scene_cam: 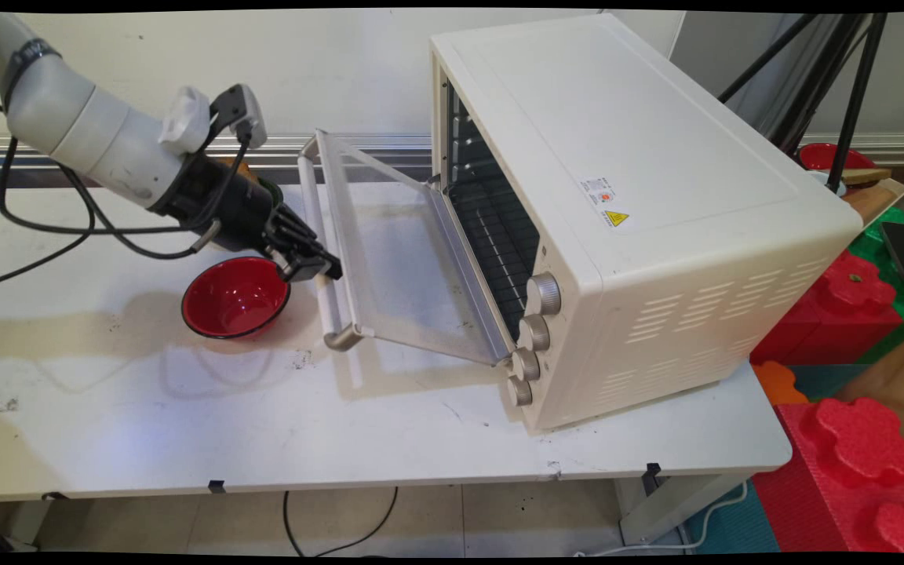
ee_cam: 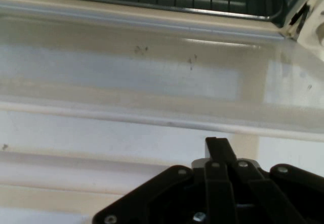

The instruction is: Open the oven

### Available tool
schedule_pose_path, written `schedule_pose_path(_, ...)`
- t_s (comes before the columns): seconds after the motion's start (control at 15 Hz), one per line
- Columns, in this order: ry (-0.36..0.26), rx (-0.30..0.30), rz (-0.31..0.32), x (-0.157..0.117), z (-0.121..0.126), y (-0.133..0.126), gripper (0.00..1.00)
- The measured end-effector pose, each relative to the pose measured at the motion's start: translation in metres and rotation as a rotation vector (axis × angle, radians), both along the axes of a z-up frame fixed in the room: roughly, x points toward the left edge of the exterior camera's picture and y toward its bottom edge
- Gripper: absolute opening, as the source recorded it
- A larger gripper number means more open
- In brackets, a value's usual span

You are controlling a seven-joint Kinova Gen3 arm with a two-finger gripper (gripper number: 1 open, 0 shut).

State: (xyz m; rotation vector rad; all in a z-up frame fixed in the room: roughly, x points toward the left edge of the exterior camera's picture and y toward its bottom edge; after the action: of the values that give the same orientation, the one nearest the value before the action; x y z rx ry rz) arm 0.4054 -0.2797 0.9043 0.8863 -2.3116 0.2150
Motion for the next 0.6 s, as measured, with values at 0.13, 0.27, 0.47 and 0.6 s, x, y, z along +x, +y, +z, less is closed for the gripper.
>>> schedule_pose_path(0.13, -0.006, 0.002, -0.003, 0.003, -0.005, 0.003, 0.00)
schedule_pose_path(0.27, -0.014, 0.003, -0.007, 0.006, -0.013, 0.008, 0.00)
schedule_pose_path(0.47, -0.022, -0.001, -0.012, 0.011, -0.023, 0.013, 0.00)
schedule_pose_path(0.6, -0.027, -0.002, -0.014, 0.014, -0.028, 0.016, 0.00)
